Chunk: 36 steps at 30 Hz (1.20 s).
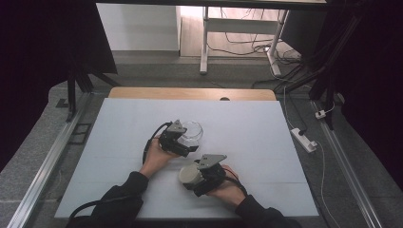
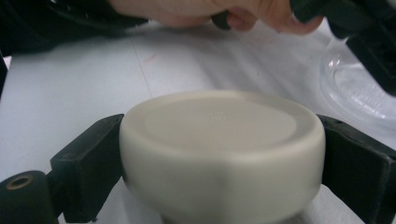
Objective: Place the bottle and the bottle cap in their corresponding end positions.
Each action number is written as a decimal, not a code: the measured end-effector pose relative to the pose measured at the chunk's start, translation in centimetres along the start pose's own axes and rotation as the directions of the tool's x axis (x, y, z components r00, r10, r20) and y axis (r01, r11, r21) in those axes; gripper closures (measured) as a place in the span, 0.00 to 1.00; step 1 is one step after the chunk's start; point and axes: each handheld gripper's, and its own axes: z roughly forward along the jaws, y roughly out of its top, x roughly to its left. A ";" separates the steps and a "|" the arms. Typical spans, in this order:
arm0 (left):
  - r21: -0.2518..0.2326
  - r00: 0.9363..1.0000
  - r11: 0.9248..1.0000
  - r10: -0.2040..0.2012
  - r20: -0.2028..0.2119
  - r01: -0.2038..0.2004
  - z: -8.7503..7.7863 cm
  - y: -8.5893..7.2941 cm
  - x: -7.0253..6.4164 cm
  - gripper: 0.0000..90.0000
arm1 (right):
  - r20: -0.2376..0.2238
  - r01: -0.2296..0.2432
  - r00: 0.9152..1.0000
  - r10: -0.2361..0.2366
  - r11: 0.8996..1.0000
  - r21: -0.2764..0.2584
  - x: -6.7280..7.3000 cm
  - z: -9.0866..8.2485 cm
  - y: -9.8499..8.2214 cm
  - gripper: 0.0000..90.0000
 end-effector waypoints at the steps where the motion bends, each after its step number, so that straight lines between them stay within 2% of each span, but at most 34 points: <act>1: -0.002 1.000 1.000 0.002 0.005 -0.002 0.0 -0.1 0.1 0.08 | 0.000 -0.002 1.000 0.002 1.000 0.006 0.0 0.0 0.0 0.08; 8: -0.005 1.000 1.000 -0.006 0.018 0.006 0.0 -0.1 0.2 0.08 | 0.007 -0.019 1.000 0.019 1.000 0.010 -0.1 0.0 0.0 0.08; 11: 0.012 1.000 1.000 -0.018 0.012 0.018 0.1 0.0 0.2 0.06 | 0.012 -0.029 1.000 0.029 1.000 0.009 -0.2 0.0 0.0 0.08; 13: 0.019 1.000 1.000 -0.009 0.012 0.009 0.2 0.0 0.2 0.03 | 0.010 -0.039 0.999 0.039 0.999 0.008 -0.3 0.0 0.0 0.06; 18: -0.010 0.999 1.000 -0.025 0.028 0.025 -0.1 0.0 0.2 0.00 | 0.009 -0.051 0.999 0.051 0.999 0.009 -0.3 -0.1 0.0 0.04; 21: -0.023 0.999 0.999 -0.027 0.027 0.028 -0.6 0.0 0.3 0.00 | 0.002 -0.057 0.998 0.057 0.998 0.004 -0.3 -0.1 0.0 0.02; 25: -0.039 0.998 0.998 -0.051 0.039 0.052 -1.2 0.0 0.5 0.00 | -0.001 -0.058 0.998 0.058 0.998 -0.004 -0.3 -0.3 0.0 0.01; 32: -0.035 0.998 0.997 -0.061 0.035 0.062 -2.4 -0.3 0.2 0.00 | -0.003 -0.059 0.998 0.059 0.998 -0.026 -0.3 -0.9 0.3 0.01; 36: -0.032 0.997 0.997 -0.074 0.019 0.075 -3.4 -0.6 0.1 0.00 | -0.005 -0.065 0.998 0.065 0.997 -0.033 -0.2 -1.2 0.5 0.01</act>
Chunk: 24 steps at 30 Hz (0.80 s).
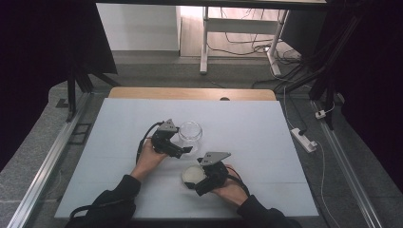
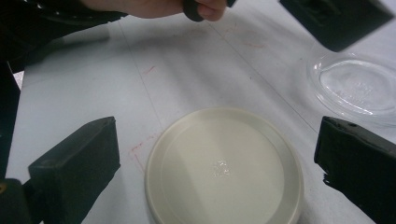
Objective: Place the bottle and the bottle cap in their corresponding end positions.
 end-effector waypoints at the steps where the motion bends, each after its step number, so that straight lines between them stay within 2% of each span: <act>1: -0.004 1.000 1.000 -0.008 0.001 0.008 -0.3 -0.1 0.0 0.00 | -0.001 0.000 1.000 0.000 1.000 -0.001 0.0 -0.1 0.0 0.00; 7: -0.023 1.000 0.999 -0.029 0.007 0.029 -1.5 -0.3 -0.2 0.00 | -0.004 -0.008 1.000 0.008 1.000 -0.008 0.2 -0.6 0.2 0.00; 17: -0.021 0.998 0.998 -0.051 0.036 0.051 -3.0 -0.8 -1.4 0.00 | 0.037 -0.053 0.998 0.054 0.998 -0.030 -0.2 -2.5 0.4 0.00; 24: -0.017 0.998 0.998 -0.061 0.026 0.062 -4.5 -1.1 -2.5 0.00 | 0.071 -0.074 0.995 0.076 0.996 -0.043 -0.3 -3.8 0.4 0.00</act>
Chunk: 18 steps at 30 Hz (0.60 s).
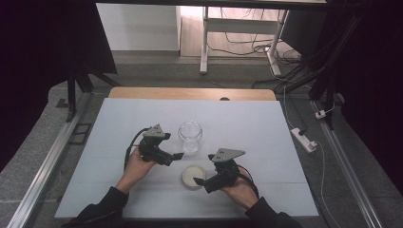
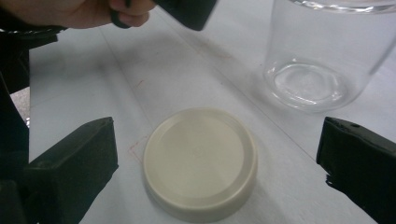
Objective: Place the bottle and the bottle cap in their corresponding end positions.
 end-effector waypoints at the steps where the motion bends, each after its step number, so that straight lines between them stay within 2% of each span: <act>1: -0.005 1.000 1.000 -0.005 0.007 0.005 -0.3 -0.1 -0.1 0.00 | 0.004 -0.006 1.000 0.006 1.000 -0.004 0.0 -0.2 0.0 0.00; 3: -0.016 1.000 1.000 -0.019 0.016 0.019 -0.8 -0.4 -0.5 0.00 | 0.013 -0.008 1.000 0.008 1.000 -0.009 0.0 -0.6 0.0 0.00; 12: -0.021 1.000 1.000 -0.020 0.004 0.020 -3.5 -1.9 -2.3 0.00 | 0.045 -0.022 0.999 0.023 1.000 -0.022 -0.3 -2.8 -0.6 0.00; 18: -0.052 0.999 0.998 -0.042 -0.005 0.042 -5.8 -3.4 -3.2 0.00 | 0.077 -0.046 0.996 0.050 0.998 -0.044 -0.7 -4.7 -1.4 0.00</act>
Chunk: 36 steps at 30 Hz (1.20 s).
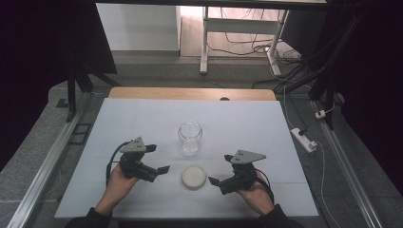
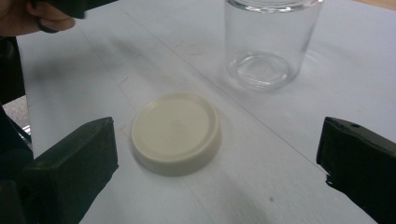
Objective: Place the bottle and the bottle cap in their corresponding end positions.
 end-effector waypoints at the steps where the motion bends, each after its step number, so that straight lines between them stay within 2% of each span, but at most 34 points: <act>1: -0.005 1.000 1.000 -0.005 -0.004 0.005 -0.4 -0.3 -0.1 0.00 | 0.003 -0.001 1.000 0.001 1.000 -0.002 -0.1 -0.3 -0.2 0.00; 9: -0.025 0.998 0.999 -0.033 -0.061 0.032 -3.7 -2.8 -1.0 0.00 | 0.069 -0.031 0.997 0.032 0.999 -0.009 -0.9 -2.9 -1.5 0.00; 13: -0.020 0.993 0.999 -0.045 -0.112 0.043 -5.3 -4.1 -1.2 0.00 | 0.102 -0.050 0.993 0.051 0.999 -0.017 -1.2 -4.2 -2.2 0.00; 17: -0.018 0.987 0.997 -0.077 -0.141 0.076 -6.6 -5.6 -1.2 0.00 | 0.136 -0.076 0.988 0.079 0.997 -0.023 -1.5 -5.5 -3.1 0.00; 23: 0.027 0.971 0.995 -0.085 -0.222 0.093 -7.8 -7.3 -1.7 0.00 | 0.195 -0.111 0.974 0.111 0.994 -0.011 -1.9 -7.3 -4.6 0.00; 28: 0.048 0.961 0.993 -0.090 -0.263 0.106 -8.6 -8.3 -2.1 0.00 | 0.244 -0.128 0.963 0.118 0.991 0.026 -1.9 -8.1 -5.8 0.00; 34: 0.051 0.950 0.989 -0.119 -0.289 0.139 -9.8 -9.6 -2.3 0.00 | 0.269 -0.160 0.951 0.151 0.987 0.012 -1.8 -9.3 -6.5 0.00; 36: 0.046 0.945 0.987 -0.132 -0.300 0.153 -10.3 -9.9 -2.2 0.00 | 0.273 -0.177 0.947 0.168 0.984 0.007 -1.9 -9.8 -6.9 0.00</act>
